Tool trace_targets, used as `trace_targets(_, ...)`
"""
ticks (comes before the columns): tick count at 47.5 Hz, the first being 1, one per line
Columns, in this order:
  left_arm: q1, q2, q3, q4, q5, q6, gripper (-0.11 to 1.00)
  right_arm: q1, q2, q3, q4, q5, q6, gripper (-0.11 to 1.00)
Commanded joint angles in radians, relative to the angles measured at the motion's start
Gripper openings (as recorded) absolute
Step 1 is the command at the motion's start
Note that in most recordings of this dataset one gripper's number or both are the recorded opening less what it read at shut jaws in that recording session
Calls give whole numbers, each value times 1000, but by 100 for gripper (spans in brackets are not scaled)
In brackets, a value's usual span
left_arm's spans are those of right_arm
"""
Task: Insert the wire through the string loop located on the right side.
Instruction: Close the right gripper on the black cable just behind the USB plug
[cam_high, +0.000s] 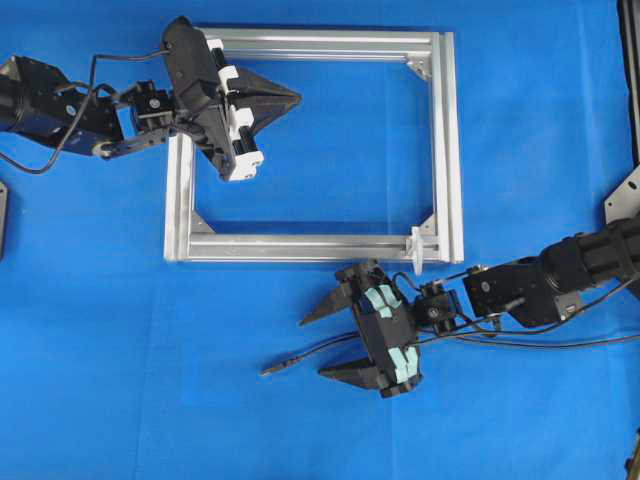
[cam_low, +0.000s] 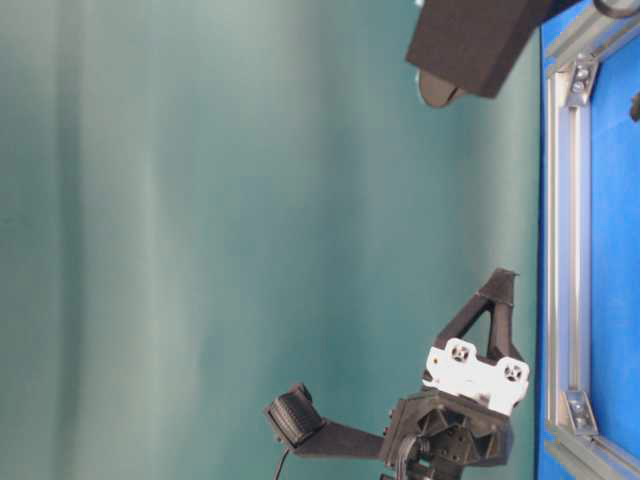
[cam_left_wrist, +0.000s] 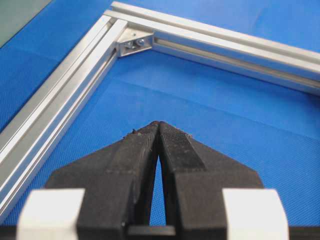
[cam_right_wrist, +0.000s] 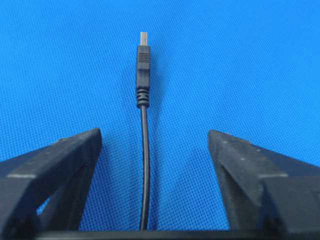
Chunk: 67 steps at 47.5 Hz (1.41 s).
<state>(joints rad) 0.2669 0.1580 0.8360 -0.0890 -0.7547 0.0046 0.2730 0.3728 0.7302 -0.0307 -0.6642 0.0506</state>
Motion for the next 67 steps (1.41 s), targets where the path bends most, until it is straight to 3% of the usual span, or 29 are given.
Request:
trace_targets(1,-2,-34,-8,2,-5,-2,0,-3,-15,-14,0,-9,-5,61)
trace_targets(9,-3,-34,-8,2,-5,0,0,-8,-14,-15,-3,-14,-5,16)
trace_targets(15,-2,-34,-8,3,-5,-2,0,-9,-15,-17,-3,-23,-5,-3)
trace_targets(36,-2,-34,-6,2,-5,-2,0,-8,-35,-12,-3,-2,5,-4)
trace_targets(53,-2,-34,-6,2,-5,0,0,-8,-224,-34,-3,227,2,-4)
trace_targets(67,-2,-34,-6,2,-5,-2,0,-6,-230,-38,0,265,2,-4)
